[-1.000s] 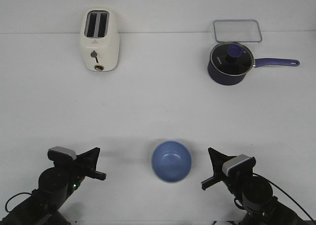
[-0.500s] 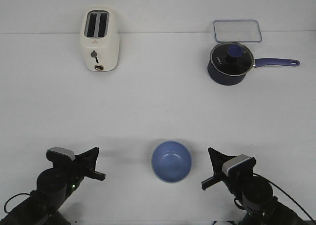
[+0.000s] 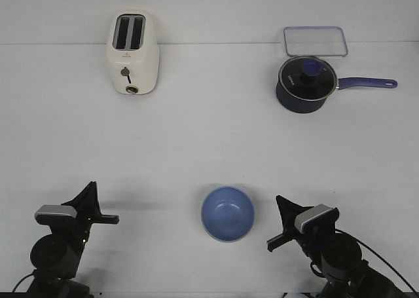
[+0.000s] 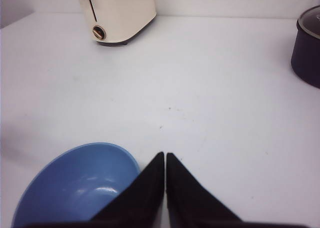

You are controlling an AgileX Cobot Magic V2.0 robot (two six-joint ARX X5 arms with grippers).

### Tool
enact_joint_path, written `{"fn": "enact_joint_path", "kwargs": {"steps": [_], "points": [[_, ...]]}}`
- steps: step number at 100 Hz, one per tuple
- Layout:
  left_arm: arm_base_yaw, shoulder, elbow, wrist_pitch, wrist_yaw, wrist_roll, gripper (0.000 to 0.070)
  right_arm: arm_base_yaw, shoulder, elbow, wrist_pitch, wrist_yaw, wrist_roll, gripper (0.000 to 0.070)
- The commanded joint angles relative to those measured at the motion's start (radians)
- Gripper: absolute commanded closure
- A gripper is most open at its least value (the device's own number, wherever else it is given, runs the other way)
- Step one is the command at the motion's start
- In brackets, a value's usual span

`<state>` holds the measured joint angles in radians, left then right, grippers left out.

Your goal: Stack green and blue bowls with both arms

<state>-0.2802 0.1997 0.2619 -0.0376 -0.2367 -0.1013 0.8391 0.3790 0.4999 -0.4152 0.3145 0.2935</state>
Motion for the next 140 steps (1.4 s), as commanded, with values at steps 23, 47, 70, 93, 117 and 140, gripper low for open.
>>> {"fn": "enact_joint_path", "kwargs": {"steps": [23, 47, 70, 93, 117, 140], "points": [[0.232, -0.198, -0.216, 0.092, 0.038, 0.064, 0.0685, 0.010, 0.000, 0.004, 0.011, 0.000, -0.003, 0.0695], [0.232, -0.197, -0.248, 0.053, 0.080, 0.064, 0.0685, 0.010, 0.000, 0.004, 0.016, 0.000, -0.003, 0.0694], [0.232, -0.197, -0.248, 0.065, 0.080, 0.064, 0.0685, 0.010, 0.000, 0.004, 0.018, 0.000, -0.003, 0.0694], [0.232, -0.197, -0.248, 0.065, 0.080, 0.064, 0.0685, 0.010, 0.000, 0.004, 0.018, 0.000, -0.003, 0.0694], [0.232, -0.197, -0.248, 0.065, 0.080, 0.064, 0.0685, 0.010, 0.000, 0.004, 0.018, 0.000, -0.003, 0.0694], [0.232, -0.197, -0.248, 0.065, 0.080, 0.064, 0.0685, -0.126, -0.021, -0.013, 0.023, 0.011, -0.143, 0.0694]]}}
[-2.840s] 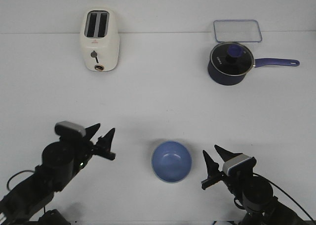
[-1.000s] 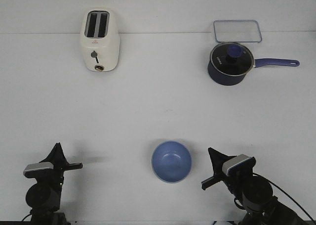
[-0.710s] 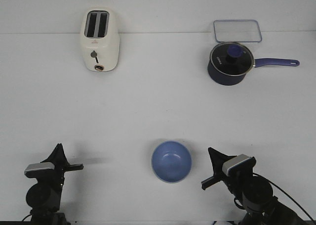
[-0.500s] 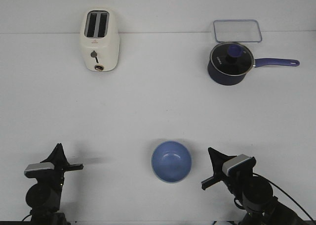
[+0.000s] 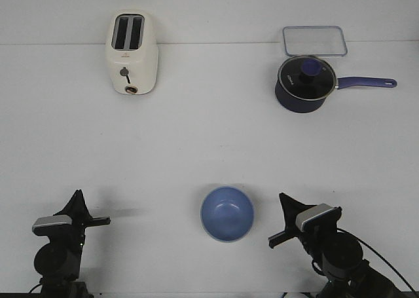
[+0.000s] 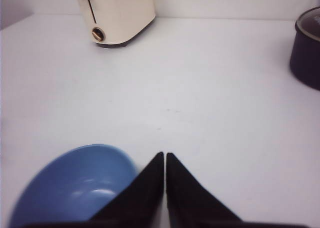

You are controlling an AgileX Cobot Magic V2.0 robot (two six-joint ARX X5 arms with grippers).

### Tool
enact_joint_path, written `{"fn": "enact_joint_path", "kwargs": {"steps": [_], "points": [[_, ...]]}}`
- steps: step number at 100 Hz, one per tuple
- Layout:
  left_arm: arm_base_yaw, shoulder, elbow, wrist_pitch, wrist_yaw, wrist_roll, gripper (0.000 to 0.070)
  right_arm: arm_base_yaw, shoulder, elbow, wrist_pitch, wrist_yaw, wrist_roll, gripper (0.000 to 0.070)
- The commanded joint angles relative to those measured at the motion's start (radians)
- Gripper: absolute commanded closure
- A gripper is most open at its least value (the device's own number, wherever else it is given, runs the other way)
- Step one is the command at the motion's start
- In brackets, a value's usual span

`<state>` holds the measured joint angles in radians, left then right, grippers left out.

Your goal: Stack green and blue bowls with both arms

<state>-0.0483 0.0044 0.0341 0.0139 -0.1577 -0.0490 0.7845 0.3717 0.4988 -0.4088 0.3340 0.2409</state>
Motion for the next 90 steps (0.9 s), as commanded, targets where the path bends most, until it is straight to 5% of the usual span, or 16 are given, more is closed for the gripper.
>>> {"fn": "enact_joint_path", "kwargs": {"steps": [1, 17, 33, 59, 90], "points": [[0.000, -0.002, -0.020, 0.014, 0.001, 0.011, 0.0685, -0.090, -0.018, -0.017, 0.018, -0.018, -0.092, 0.0694], [0.000, -0.002, -0.020, 0.014, 0.001, 0.011, 0.0685, -0.487, -0.147, -0.172, 0.134, -0.254, -0.142, 0.0694], [0.000, -0.002, -0.020, 0.014, 0.001, 0.011, 0.0685, -0.733, -0.312, -0.326, 0.191, -0.372, -0.208, 0.0694], [0.000, -0.002, -0.020, 0.014, 0.001, 0.011, 0.0685, -0.797, -0.367, -0.477, 0.308, -0.360, -0.217, 0.0694], [0.000, -0.002, -0.020, 0.014, 0.001, 0.011, 0.0685, -0.797, -0.371, -0.486, 0.284, -0.360, -0.211, 0.0695]]}}
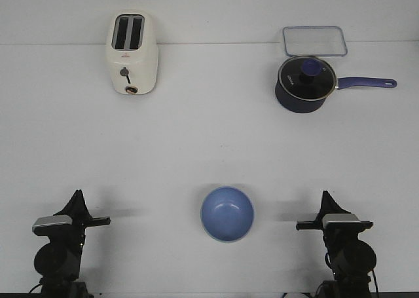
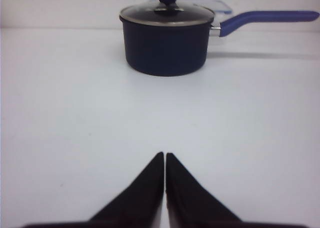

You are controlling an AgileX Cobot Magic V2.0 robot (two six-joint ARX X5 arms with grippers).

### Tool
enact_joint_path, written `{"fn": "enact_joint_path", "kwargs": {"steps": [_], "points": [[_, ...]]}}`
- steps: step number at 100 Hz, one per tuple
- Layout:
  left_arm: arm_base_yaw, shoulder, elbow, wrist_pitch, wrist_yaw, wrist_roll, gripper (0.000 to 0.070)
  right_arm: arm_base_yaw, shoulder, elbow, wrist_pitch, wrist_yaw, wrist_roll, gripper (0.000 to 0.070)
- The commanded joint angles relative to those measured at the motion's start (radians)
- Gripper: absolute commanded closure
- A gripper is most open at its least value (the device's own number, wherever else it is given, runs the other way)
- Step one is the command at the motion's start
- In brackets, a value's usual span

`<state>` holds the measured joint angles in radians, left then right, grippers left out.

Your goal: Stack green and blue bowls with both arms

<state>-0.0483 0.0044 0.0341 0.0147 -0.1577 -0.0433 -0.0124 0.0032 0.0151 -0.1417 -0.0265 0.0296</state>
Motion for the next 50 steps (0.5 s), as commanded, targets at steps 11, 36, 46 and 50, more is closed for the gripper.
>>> {"fn": "enact_joint_path", "kwargs": {"steps": [11, 36, 46, 50], "points": [[0.000, -0.002, -0.020, 0.013, 0.001, 0.005, 0.0685, 0.000, -0.002, -0.003, 0.034, 0.000, 0.003, 0.0695], [0.000, -0.001, -0.020, 0.013, 0.001, 0.006, 0.0685, 0.000, -0.002, -0.002, 0.037, 0.000, 0.003, 0.0695], [0.000, -0.002, -0.020, 0.014, 0.001, 0.006, 0.0685, 0.000, -0.002, -0.002, 0.037, 0.000, 0.003, 0.0695], [0.000, -0.001, -0.020, 0.014, 0.001, 0.006, 0.0685, 0.000, -0.002, -0.002, 0.037, 0.000, 0.003, 0.0695]]}}
